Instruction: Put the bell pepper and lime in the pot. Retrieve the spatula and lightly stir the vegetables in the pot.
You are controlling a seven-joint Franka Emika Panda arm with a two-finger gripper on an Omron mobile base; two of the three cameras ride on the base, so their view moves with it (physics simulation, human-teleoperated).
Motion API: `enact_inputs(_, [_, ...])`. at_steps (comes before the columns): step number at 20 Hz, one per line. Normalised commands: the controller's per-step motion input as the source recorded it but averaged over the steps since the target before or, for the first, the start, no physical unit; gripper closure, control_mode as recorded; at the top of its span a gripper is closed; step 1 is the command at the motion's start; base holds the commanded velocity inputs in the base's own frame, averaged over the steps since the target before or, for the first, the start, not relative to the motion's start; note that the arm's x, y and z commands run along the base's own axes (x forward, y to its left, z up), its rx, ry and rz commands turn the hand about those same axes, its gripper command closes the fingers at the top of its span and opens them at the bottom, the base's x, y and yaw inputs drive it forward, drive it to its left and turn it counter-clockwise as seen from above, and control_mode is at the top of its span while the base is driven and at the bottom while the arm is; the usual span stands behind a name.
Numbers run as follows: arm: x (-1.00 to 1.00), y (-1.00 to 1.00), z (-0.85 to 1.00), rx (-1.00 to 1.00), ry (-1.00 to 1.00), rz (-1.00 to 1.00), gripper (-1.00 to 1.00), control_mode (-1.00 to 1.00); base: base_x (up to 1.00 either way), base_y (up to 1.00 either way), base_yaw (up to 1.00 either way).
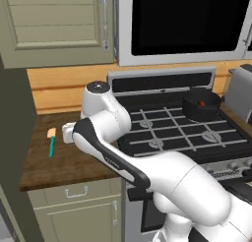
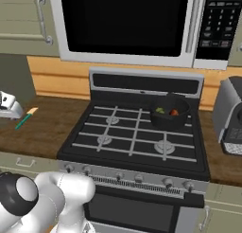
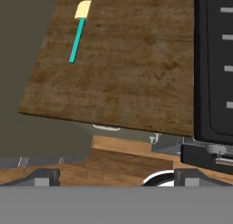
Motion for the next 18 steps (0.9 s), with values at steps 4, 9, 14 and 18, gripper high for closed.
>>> enact_inputs(4, [0.0,0.0,0.0,0.0,0.0,0.0,-1.0,1.0,0.05,0.35,0.0])
enact_inputs(9, [0.0,0.0,0.0,0.0,0.0,0.0,-1.0,1.0,0.32,0.15,0.0])
enact_inputs(14, [0.22,0.01,-0.02,0.01,0.0,0.0,-1.0,-1.0,0.36,0.08,0.0])
enact_inputs(18, [0.54,0.24,-0.29,0.0,0.0,0.0,-1.0,-1.0,0.0,0.0,0.0])
